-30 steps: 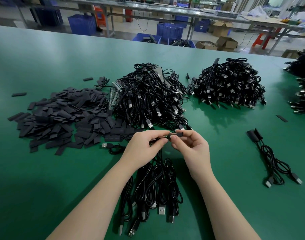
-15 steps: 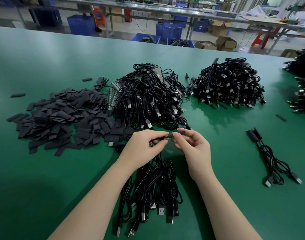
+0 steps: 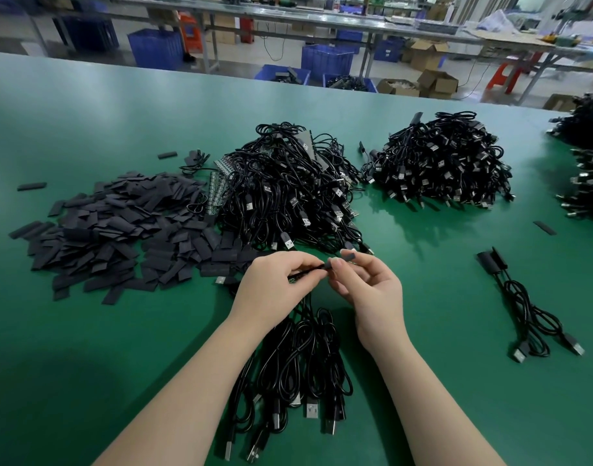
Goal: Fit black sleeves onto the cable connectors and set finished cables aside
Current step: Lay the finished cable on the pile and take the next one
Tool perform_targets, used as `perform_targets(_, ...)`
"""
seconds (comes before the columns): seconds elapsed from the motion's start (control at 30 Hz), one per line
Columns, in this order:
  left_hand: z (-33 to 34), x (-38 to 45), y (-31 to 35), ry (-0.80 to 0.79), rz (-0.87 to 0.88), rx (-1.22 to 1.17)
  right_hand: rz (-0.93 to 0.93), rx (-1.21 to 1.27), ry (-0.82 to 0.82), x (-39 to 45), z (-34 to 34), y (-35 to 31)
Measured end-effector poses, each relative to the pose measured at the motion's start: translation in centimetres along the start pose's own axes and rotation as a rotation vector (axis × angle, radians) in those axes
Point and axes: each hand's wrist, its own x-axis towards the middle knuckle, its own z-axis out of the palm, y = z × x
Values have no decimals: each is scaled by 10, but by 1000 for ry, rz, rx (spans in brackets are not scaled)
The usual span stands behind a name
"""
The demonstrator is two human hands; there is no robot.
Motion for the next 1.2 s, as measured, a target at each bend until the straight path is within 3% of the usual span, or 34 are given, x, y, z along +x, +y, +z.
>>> perform_targets(0.27, -2, -1, 3, 39, 95, 123, -18, 12, 54, -3, 2, -1)
perform_targets(0.63, 1, -2, 3, 91, 102, 20, -18, 15, 43, -5, 5, -3)
perform_targets(1.2, 0, -3, 0, 41, 78, -1, 40, 7, -15, -7, 6, 0)
